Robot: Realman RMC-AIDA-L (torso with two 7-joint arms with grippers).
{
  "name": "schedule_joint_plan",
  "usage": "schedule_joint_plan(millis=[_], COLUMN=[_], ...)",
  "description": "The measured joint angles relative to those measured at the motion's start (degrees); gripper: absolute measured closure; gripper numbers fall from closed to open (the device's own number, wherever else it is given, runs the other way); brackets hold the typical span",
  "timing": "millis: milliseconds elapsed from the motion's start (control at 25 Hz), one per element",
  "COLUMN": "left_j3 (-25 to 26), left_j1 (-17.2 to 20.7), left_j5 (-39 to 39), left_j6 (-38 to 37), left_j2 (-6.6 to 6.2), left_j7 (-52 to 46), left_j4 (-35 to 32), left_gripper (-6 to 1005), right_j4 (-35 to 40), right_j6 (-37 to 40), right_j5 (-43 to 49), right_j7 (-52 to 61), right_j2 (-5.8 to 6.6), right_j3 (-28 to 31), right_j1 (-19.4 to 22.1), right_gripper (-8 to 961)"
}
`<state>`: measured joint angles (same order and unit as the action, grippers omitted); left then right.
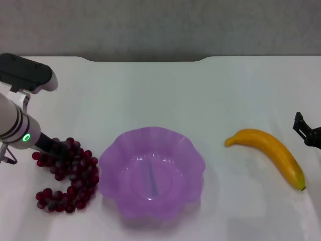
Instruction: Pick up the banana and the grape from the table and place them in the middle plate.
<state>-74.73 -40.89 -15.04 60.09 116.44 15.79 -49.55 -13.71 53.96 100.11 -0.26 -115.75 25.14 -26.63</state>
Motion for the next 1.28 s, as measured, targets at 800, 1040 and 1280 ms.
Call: schedule_joint_plan(millis=[800,1040,1280], left_j3=[0.02,0.03,0.03], left_j1=[2.99,5.08,5.55], left_j5=[-2.93,-4.74,-4.74], left_j6=[-1.12,-0.67,-0.17], left_j2=[0.01,-0.11,-0.15], left_j7=[-0.54,-0.41,-0.49], left_j4=[-2.91,-6.68,-7.95], left_gripper=[672,678,693], right_j4=[0.05,0.09,0.01], right_j6=[0.0,0.0,0.0], right_j5=[-0.11,-0.16,-0.11], right_j7=[0.0,-0.01,0.0], right_j2=[0.0,0.0,0.0], right_j3=[0.0,0.0,0.0], right_j1=[0.33,0.48,0.47], right_gripper=[61,62,61])
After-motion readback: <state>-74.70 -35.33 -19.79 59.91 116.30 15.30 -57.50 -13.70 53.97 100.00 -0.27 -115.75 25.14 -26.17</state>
